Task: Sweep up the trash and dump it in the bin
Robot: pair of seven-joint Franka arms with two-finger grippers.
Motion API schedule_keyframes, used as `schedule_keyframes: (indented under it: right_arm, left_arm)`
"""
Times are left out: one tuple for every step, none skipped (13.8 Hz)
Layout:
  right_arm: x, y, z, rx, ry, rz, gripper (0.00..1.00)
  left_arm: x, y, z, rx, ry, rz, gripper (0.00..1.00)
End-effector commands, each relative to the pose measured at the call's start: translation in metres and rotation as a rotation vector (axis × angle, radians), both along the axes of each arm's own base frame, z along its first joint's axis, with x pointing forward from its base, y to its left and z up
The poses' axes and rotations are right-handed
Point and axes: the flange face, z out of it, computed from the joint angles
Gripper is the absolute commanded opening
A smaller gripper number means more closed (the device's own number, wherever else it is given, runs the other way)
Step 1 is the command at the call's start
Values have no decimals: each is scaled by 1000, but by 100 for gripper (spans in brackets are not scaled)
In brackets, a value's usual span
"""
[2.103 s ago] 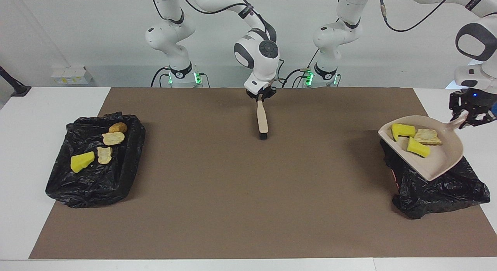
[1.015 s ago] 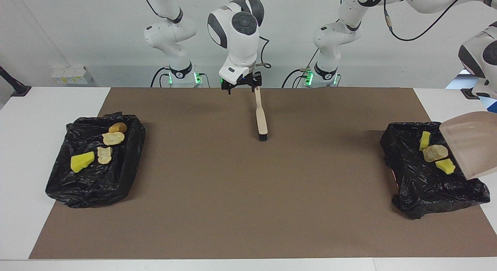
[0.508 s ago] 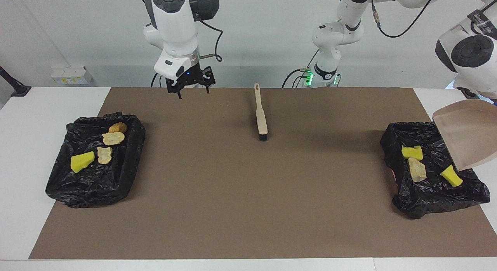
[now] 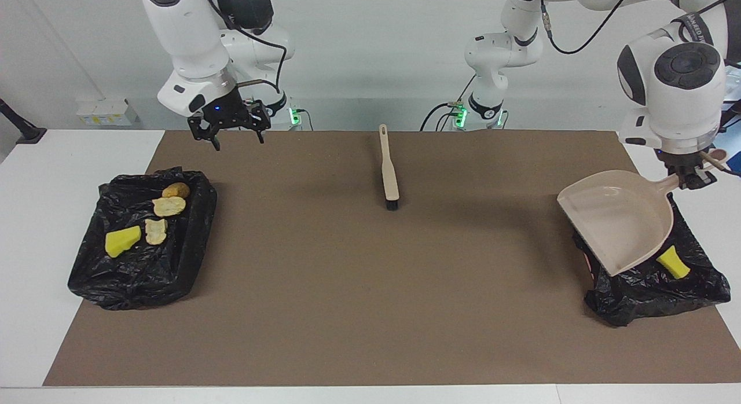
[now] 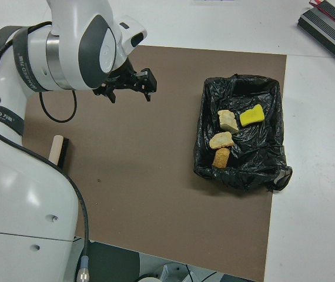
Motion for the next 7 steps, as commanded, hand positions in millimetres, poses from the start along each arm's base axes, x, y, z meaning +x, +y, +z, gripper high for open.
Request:
schedule_keyframes:
  right_arm:
    - [-3,-40,15,-11,-22,-37,100]
    - [-3,-49,16,-10,-23,-28,100]
    - [-4,-52,18,-5,-30,1,100]
    - [-4,-53,19,-2,-30,-3,100]
    - [-6,-52,18,7,-24,-6,100]
    - [-6,-53,20,6,-26,-17,100]
    - [-7,-53,21,7,-29,-20,100]
  left_arm:
    - [-14,-45,-23,-73,-21,142,0]
    - [-17,-69,-35,-83,-36,199,0]
    - [-19,-88,-48,-102,-63,298,0]
    - [-22,-114,-60,-128,-74,370,0]
    - [-24,-130,-74,-149,-84,456,0]
    - [-27,-151,-83,-181,-108,540,0]
    - [-32,-172,-91,-209,-127,585,0]
